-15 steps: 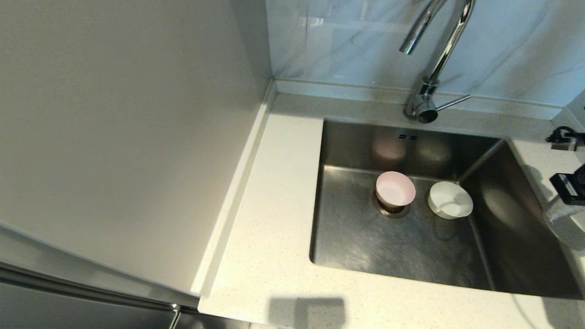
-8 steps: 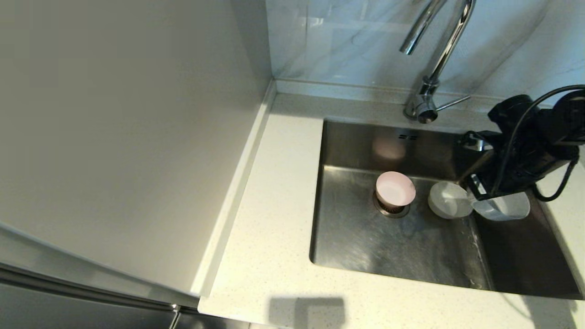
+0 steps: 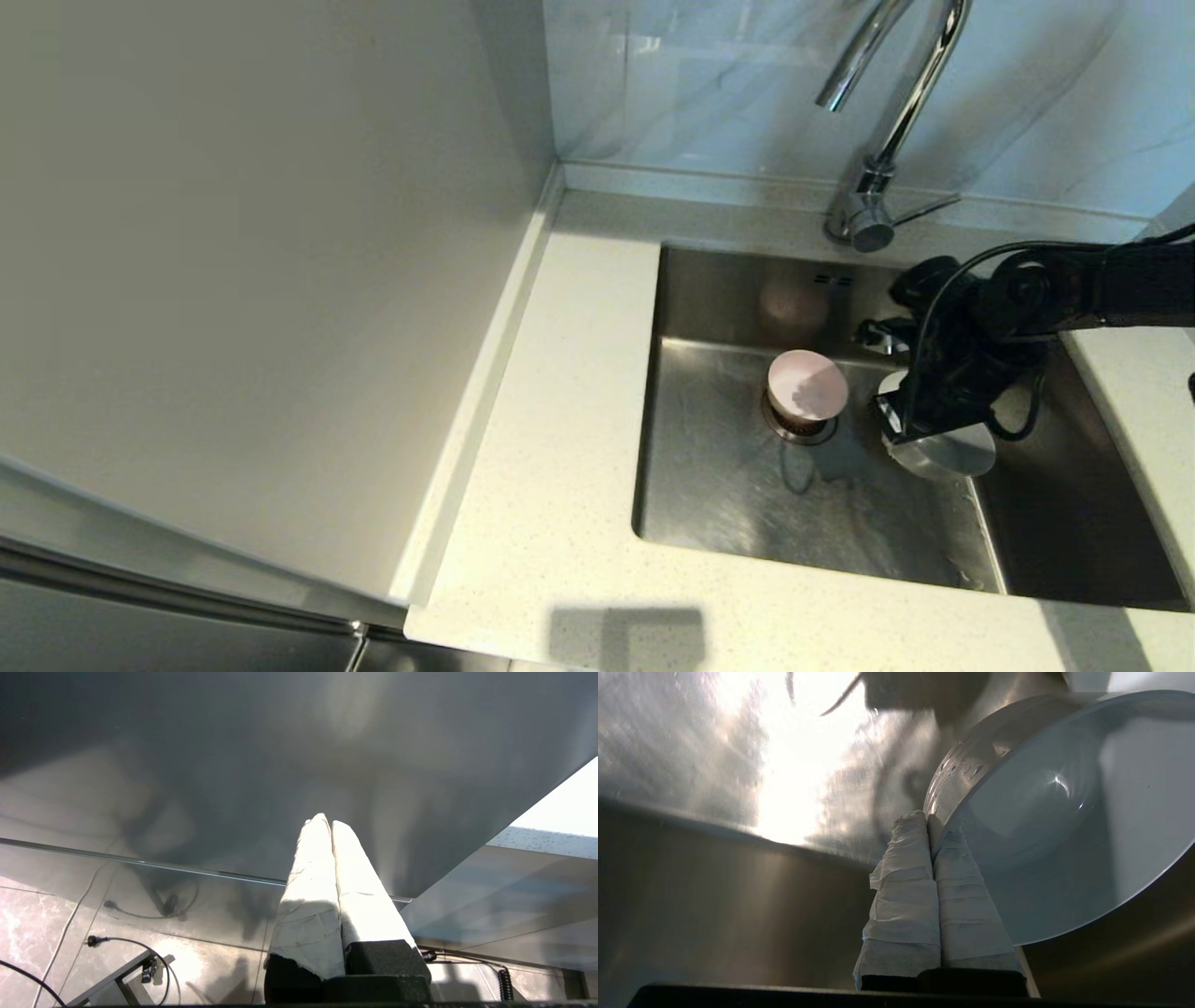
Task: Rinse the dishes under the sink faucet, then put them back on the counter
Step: Put a bowl into the sink
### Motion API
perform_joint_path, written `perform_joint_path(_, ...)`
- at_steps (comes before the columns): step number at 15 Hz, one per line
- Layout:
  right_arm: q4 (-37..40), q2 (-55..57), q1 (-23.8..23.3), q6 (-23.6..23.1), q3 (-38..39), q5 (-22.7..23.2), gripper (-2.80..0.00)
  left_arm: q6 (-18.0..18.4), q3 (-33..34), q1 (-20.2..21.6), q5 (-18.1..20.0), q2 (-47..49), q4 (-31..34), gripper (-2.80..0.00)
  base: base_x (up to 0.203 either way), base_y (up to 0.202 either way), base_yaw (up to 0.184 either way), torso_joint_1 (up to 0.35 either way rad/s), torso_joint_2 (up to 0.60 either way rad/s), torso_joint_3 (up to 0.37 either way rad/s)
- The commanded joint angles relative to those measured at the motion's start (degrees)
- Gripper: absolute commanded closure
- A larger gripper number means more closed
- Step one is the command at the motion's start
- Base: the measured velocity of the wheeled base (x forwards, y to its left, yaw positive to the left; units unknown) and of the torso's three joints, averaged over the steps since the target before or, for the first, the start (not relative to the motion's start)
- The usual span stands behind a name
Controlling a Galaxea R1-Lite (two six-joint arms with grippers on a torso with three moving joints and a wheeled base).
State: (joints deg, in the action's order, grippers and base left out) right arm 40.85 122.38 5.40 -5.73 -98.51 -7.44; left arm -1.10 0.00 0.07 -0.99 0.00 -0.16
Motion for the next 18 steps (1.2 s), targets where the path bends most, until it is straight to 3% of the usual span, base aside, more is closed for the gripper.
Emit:
perform_joint_path(1, -1.0, 3.9, 1.3, 0.4, -1.0, -1.5, 0.00, 0.0, 0.0, 0.0, 0.0, -0.2, 0.0, 0.00, 0.000, 0.000, 0.000, 0.000, 0.00, 0.000)
perform_joint_path(4, -3.6, 6.3, 2.5, 3.1, -1.4, -5.5, 0.00, 0.0, 0.0, 0.0, -0.1, -0.2, 0.0, 0.00, 0.000, 0.000, 0.000, 0.000, 0.00, 0.000)
perform_joint_path(16, -8.2, 12.9, 5.9, 4.3, -3.7, -7.4, 0.00, 0.0, 0.0, 0.0, -0.1, -0.2, 0.0, 0.00, 0.000, 0.000, 0.000, 0.000, 0.00, 0.000)
perform_joint_path(17, -9.3, 12.9, 5.9, 4.3, -4.0, -7.5, -2.80, 0.0, 0.0, 0.0, -0.1, -0.2, 0.0, 0.00, 0.000, 0.000, 0.000, 0.000, 0.00, 0.000)
perform_joint_path(18, -9.7, 12.8, 5.9, 4.3, -4.1, -7.6, -2.80, 0.0, 0.0, 0.0, -0.1, -0.2, 0.0, 0.00, 0.000, 0.000, 0.000, 0.000, 0.00, 0.000)
